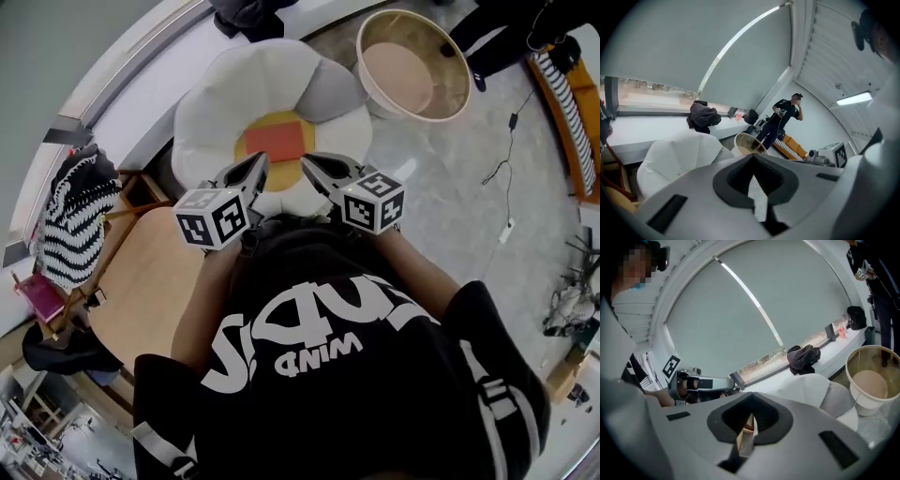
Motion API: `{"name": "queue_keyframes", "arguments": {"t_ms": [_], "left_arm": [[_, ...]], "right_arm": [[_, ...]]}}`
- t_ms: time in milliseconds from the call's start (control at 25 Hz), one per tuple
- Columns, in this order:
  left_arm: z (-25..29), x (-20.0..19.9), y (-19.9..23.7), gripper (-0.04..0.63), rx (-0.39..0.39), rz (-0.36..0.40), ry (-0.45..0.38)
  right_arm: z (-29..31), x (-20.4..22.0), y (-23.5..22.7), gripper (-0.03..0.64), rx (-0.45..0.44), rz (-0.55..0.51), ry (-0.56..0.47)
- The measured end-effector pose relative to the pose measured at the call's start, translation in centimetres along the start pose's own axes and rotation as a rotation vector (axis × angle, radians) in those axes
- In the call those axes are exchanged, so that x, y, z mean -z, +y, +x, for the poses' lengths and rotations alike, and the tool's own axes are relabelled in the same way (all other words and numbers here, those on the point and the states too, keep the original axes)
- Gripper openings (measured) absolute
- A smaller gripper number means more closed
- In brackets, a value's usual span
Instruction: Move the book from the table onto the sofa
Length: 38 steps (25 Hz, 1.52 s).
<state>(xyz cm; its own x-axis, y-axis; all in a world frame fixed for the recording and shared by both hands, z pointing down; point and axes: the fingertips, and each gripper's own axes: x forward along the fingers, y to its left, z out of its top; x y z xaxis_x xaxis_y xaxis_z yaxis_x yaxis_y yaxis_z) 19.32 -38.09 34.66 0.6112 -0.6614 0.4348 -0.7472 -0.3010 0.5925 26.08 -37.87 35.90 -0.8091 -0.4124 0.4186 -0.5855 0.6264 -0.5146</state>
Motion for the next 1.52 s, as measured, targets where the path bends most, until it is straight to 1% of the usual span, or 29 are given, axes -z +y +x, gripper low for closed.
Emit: {"name": "queue_keyframes", "arguments": {"t_ms": [80, 200, 360, 520, 600, 720, 800, 880, 1120, 1520], "left_arm": [[-0.7, -0.9, -1.1, 0.008, 0.014, 0.041, -0.021], [-1.9, -2.4, -2.8, 0.008, 0.04, 0.126, -0.06], [-3.4, -4.1, -4.2, 0.008, 0.082, 0.219, -0.128], [-4.7, -5.4, -5.4, 0.008, 0.114, 0.291, -0.191], [-5.3, -6.1, -6.0, 0.008, 0.13, 0.323, -0.229], [-5.9, -6.8, -6.7, 0.008, 0.153, 0.371, -0.286], [-6.2, -6.8, -6.8, 0.008, 0.155, 0.394, -0.302], [-6.3, -6.7, -6.7, 0.008, 0.147, 0.404, -0.306], [-6.5, -6.7, -6.2, 0.008, 0.118, 0.399, -0.33], [-6.7, -6.3, -5.4, 0.008, 0.112, 0.384, -0.336]], "right_arm": [[-1.0, -1.0, 0.7, 0.002, -0.011, -0.025, -0.018], [-2.2, -2.8, 1.8, 0.002, -0.034, -0.084, -0.063], [-3.6, -5.6, 3.2, 0.002, -0.049, -0.208, -0.156], [-5.1, -8.3, 3.9, 0.002, -0.042, -0.289, -0.257], [-5.7, -9.2, 4.2, 0.002, -0.04, -0.307, -0.294], [-6.3, -9.8, 4.4, 0.002, -0.044, -0.305, -0.32], [-6.5, -9.7, 4.2, 0.002, -0.042, -0.299, -0.327], [-6.6, -9.6, 3.9, 0.002, -0.031, -0.295, -0.33], [-6.8, -9.2, 3.0, 0.002, -0.009, -0.296, -0.337], [-6.0, -9.3, 2.4, 0.002, 0.009, -0.285, -0.334]]}}
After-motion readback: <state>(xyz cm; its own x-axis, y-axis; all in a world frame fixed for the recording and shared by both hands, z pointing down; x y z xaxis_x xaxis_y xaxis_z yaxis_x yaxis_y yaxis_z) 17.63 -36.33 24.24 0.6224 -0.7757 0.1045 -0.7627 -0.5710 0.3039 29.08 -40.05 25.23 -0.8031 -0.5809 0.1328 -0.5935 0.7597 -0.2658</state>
